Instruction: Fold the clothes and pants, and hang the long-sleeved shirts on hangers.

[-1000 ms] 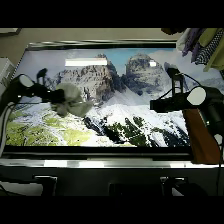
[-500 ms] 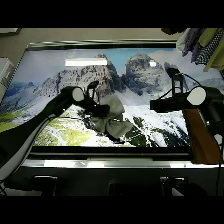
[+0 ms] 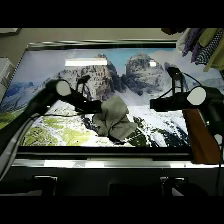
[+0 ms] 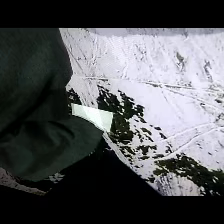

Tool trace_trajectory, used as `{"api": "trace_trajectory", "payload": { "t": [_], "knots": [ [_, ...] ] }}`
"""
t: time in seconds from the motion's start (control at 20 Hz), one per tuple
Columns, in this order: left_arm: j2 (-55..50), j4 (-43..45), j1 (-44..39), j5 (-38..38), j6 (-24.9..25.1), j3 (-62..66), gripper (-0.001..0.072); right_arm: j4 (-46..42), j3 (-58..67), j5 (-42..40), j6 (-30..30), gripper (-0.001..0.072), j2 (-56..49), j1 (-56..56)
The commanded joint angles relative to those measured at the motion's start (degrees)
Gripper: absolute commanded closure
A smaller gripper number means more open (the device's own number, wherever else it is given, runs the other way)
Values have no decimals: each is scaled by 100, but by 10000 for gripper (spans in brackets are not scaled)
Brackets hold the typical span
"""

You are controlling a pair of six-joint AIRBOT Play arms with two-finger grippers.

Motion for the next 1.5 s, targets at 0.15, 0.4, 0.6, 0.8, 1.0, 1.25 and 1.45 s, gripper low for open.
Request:
{"api": "trace_trajectory", "payload": {
  "t": [0.15,0.4,0.6,0.8,1.0,1.25,1.45],
  "knots": [
    [763,26,1139,-820,293,2,258,896,7,166,299,598,17,4],
    [730,72,1228,-833,295,2,258,278,-487,205,946,426,-164,4],
    [640,70,1228,-835,295,2,258,1427,-1451,-708,1147,411,-629,4],
    [560,70,1228,-828,293,2,258,2728,-1567,-1060,573,285,-1458,4],
    [476,70,1228,-831,295,2,258,3049,-1567,-1019,138,285,-2009,4],
    [415,66,1231,-697,286,2,257,2962,-1567,-1080,116,285,-2094,11],
    [153,42,1228,-678,293,-11,166,3034,-1567,-1088,111,337,-2264,17]
  ]
}}
